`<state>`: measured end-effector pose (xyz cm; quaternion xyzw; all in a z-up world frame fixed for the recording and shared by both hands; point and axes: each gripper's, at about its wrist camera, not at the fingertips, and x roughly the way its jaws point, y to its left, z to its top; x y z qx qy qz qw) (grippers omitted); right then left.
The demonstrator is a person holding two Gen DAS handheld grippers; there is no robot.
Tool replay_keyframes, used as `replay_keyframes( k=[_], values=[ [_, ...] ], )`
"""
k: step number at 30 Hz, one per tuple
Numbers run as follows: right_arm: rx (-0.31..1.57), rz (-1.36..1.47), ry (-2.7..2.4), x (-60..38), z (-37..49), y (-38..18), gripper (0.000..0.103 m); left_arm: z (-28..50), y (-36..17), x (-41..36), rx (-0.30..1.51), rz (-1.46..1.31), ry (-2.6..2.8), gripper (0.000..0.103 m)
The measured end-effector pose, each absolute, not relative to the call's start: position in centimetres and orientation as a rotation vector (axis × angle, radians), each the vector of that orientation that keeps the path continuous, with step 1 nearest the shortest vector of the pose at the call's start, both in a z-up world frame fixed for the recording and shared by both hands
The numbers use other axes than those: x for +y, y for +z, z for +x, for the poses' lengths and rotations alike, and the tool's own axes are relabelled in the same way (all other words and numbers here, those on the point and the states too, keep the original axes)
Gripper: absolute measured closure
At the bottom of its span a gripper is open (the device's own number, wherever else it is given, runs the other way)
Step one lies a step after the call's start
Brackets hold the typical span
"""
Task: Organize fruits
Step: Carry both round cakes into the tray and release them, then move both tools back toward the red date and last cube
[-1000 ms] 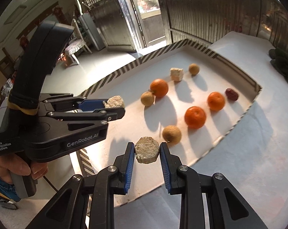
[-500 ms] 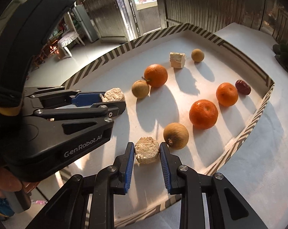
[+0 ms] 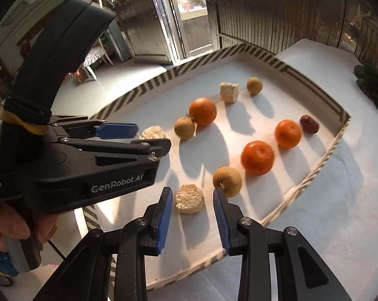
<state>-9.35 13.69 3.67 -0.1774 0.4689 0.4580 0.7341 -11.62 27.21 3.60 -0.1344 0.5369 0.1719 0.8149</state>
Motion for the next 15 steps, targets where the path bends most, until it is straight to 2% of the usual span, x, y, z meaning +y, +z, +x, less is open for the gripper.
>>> replay_keyframes(
  k=[15],
  values=[
    [0.979,-0.307,0.898,9.8,-6.7,6.4,0.067,-8.6,6.3,24.1,1.104,-0.244,0.3,0.042]
  ],
)
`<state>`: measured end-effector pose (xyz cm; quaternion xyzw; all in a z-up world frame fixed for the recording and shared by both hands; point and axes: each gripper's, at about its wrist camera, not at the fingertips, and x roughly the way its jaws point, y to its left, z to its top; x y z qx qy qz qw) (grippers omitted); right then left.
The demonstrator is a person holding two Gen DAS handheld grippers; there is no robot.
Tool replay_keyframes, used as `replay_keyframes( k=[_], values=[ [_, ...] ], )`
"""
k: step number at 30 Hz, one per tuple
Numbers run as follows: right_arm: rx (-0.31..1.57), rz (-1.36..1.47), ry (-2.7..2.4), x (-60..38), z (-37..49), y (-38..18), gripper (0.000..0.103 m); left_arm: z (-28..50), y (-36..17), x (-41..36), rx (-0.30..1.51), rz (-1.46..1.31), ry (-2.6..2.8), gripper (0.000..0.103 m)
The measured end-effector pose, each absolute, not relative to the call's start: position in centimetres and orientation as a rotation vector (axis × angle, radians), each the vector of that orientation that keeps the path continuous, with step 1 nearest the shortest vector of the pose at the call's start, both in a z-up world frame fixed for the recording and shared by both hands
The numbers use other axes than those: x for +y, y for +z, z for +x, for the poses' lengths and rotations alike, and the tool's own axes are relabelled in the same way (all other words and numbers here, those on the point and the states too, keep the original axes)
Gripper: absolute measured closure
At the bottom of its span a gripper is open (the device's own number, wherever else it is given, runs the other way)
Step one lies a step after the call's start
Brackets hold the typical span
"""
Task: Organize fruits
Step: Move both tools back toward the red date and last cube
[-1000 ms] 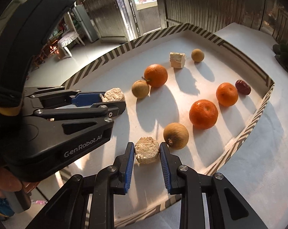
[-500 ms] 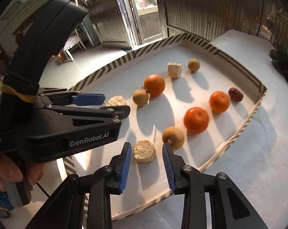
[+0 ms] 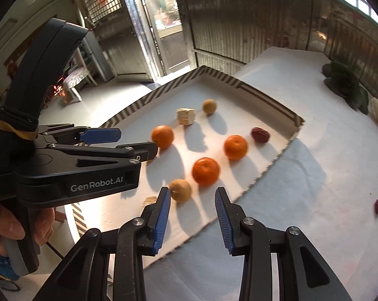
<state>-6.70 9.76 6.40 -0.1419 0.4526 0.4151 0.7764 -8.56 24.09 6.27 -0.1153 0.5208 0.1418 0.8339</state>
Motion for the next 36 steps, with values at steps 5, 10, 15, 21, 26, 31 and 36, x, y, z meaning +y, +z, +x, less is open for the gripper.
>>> replay_keyframes(
  k=[5,10,15,21,26,31,36],
  values=[
    [0.985,-0.278,0.841,7.9,-5.3,6.3,0.067,-6.8,6.6,21.9,1.105,-0.217,0.255,0.042],
    [0.99,-0.252,0.779,5.7,-3.9,6.1,0.066,-5.2,6.7,19.5,1.104,-0.182,0.202,0.042],
    [1.0,-0.214,0.713,3.0,-2.5,5.9,0.066,-3.4,6.9,16.8,1.104,-0.147,0.14,0.042],
    [1.01,-0.175,0.638,-0.4,-1.0,5.7,0.066,-0.9,6.7,13.4,1.111,-0.096,0.068,0.042],
    [1.026,-0.124,0.571,-3.8,0.3,5.1,0.066,0.9,6.6,10.5,1.118,-0.056,0.008,0.042],
    [1.039,-0.063,0.468,-8.6,2.1,4.6,0.066,2.9,6.3,7.1,1.122,-0.018,-0.068,0.042],
    [1.048,-0.022,0.387,-12.4,3.4,4.0,0.066,5.1,5.6,3.9,1.131,0.013,-0.126,0.042]
  ],
)
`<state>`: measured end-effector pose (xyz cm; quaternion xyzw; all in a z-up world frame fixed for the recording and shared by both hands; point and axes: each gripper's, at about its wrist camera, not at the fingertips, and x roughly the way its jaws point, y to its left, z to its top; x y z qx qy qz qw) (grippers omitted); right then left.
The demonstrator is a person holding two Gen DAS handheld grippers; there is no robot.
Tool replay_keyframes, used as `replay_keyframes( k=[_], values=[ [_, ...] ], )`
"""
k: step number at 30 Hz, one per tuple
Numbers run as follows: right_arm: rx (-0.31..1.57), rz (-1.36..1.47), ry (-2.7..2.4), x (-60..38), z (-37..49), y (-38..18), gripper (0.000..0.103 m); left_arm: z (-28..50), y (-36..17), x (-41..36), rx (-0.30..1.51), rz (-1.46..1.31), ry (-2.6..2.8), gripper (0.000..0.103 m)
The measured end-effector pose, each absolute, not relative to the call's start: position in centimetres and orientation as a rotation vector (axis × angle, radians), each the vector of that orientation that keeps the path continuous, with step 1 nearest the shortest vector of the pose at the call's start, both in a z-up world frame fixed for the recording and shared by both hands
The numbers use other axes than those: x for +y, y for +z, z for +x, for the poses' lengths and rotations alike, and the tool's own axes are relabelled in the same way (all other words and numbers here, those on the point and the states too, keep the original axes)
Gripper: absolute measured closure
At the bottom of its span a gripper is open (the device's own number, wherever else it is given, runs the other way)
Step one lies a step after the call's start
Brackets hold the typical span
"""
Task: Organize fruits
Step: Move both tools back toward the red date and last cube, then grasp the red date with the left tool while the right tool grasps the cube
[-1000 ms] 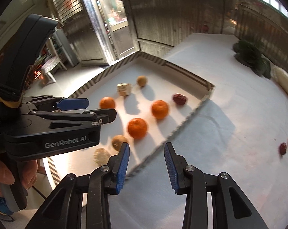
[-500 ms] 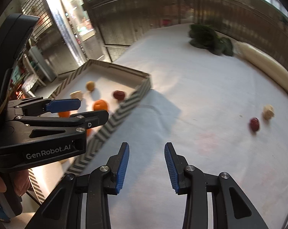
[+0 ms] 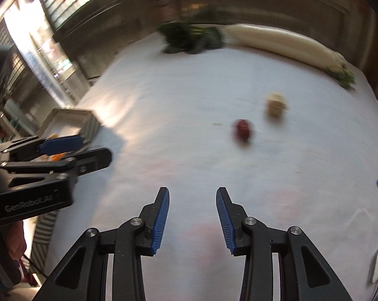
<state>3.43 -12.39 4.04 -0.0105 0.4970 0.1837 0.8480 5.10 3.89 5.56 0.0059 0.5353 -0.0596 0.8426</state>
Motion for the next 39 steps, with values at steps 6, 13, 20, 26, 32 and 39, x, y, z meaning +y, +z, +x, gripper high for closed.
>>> replay_keyframes(
  k=[6,13,20,26,32,39],
  values=[
    [1.048,0.022,0.29,-17.3,6.0,4.0,0.066,7.8,4.9,0.1,1.137,0.028,-0.192,0.042],
    [1.035,0.054,0.233,-20.8,8.2,4.3,0.065,11.0,3.5,-3.7,1.175,-0.004,-0.25,0.042],
    [1.019,0.074,0.221,-22.5,10.1,4.5,0.065,13.5,2.2,-6.4,1.181,-0.015,-0.266,0.042],
    [1.008,0.095,0.217,-23.2,11.8,4.3,0.065,14.1,1.5,-6.9,1.167,0.0,-0.286,0.06],
    [0.993,0.103,0.251,-22.6,13.2,4.2,0.065,14.0,1.6,-5.7,1.159,0.016,-0.29,0.08],
    [1.004,0.152,0.316,-20.3,16.2,3.7,0.06,13.2,2.2,-4.0,1.148,0.03,-0.241,0.08]
  ],
)
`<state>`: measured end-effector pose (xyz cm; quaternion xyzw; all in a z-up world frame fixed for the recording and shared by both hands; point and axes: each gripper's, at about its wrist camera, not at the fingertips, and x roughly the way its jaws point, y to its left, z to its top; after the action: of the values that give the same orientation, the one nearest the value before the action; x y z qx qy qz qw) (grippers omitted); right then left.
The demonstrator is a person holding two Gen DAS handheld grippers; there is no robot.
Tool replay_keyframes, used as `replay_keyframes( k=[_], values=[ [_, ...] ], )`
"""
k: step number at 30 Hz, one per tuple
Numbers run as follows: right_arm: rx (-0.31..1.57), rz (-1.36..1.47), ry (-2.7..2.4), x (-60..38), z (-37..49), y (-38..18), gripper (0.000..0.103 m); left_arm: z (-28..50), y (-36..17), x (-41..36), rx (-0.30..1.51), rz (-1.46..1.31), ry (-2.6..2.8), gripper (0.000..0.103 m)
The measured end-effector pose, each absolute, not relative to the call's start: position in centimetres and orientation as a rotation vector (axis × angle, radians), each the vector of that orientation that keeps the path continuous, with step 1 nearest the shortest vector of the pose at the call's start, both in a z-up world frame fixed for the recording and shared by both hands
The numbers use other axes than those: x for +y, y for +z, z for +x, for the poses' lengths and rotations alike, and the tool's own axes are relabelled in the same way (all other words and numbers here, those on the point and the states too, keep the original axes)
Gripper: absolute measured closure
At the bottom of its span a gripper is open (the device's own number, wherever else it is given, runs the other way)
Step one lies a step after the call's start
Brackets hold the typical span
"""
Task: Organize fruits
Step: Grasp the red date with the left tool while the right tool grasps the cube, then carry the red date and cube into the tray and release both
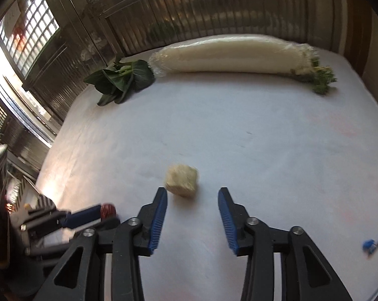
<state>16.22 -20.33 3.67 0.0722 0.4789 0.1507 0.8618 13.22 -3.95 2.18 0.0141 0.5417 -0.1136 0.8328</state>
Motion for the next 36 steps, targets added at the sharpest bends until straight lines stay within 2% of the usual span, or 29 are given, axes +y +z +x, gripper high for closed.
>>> replay_keyframes(
  k=[3,4,5,19,36],
  values=[
    [1.024,0.146,0.32,-19.2,17.5,3.1,0.06,12.7,2.5,-3.2,1.143,0.046,-0.214,0.08],
    [1.04,0.139,0.313,-18.9,17.8,2.7,0.072,12.5,2.5,-3.0,1.145,0.048,-0.208,0.08],
    [1.047,0.135,0.315,-18.7,18.0,2.5,0.072,12.2,2.6,-2.7,1.147,0.047,-0.202,0.08],
    [0.991,0.121,0.367,-17.0,10.3,5.4,0.073,7.9,4.2,1.4,1.132,0.027,-0.125,0.08],
    [0.993,0.028,0.56,-7.3,2.6,7.2,0.073,0.6,6.7,9.1,1.085,-0.008,0.011,0.08]
  ],
)
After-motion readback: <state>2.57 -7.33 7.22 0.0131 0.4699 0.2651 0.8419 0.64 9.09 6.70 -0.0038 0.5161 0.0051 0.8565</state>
